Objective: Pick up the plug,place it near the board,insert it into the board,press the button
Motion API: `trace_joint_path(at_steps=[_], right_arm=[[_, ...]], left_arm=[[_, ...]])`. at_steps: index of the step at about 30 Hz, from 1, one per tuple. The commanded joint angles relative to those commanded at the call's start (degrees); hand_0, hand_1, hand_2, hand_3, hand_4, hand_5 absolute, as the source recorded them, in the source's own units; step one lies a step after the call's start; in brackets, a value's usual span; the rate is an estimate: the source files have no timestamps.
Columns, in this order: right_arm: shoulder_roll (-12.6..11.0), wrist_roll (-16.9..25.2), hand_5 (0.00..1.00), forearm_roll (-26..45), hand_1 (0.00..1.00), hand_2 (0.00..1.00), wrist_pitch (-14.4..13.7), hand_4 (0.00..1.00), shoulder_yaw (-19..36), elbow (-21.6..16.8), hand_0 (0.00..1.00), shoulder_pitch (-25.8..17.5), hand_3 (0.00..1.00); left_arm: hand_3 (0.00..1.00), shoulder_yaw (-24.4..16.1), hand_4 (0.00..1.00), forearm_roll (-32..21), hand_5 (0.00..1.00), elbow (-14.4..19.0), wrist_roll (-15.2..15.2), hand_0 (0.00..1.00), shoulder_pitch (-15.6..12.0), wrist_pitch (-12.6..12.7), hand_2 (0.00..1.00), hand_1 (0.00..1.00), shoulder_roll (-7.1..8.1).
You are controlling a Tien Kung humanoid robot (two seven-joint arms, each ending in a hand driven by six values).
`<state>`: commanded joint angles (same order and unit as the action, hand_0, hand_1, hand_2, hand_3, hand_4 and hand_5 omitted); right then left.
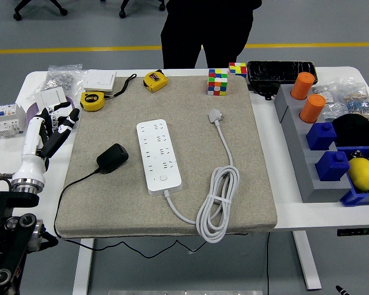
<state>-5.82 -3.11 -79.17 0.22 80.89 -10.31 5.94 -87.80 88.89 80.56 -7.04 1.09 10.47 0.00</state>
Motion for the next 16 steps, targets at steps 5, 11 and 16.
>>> trace_joint_path(at_steps=[5, 11, 16], right_arm=[[0.1, 0.0, 0.868, -0.1, 0.773, 0.762, 0.0, 0.998, 0.1, 0.0, 0.865, -0.2, 0.795], [0.2, 0.0, 0.867, 0.1, 0.772, 0.761, -0.1, 0.998, -0.1, 0.0, 0.865, -0.2, 0.796], [0.2, 0.0, 0.869, 0.2, 0.771, 0.761, 0.0, 0.998, -0.1, 0.0, 0.866, -0.2, 0.796]], left_arm=[[0.534, -0.1, 0.916, -0.4, 0.622, 0.0, 0.0, 0.736, -0.1, -0.2, 0.647, 0.72, 0.0], [0.564, 0.1, 0.905, -0.8, 0.619, 0.0, 0.3, 0.717, -0.2, -0.4, 0.631, 0.687, 0.0], [0.605, 0.3, 0.903, -0.8, 0.625, 0.0, 0.5, 0.68, -0.2, -0.7, 0.611, 0.651, 0.06]])
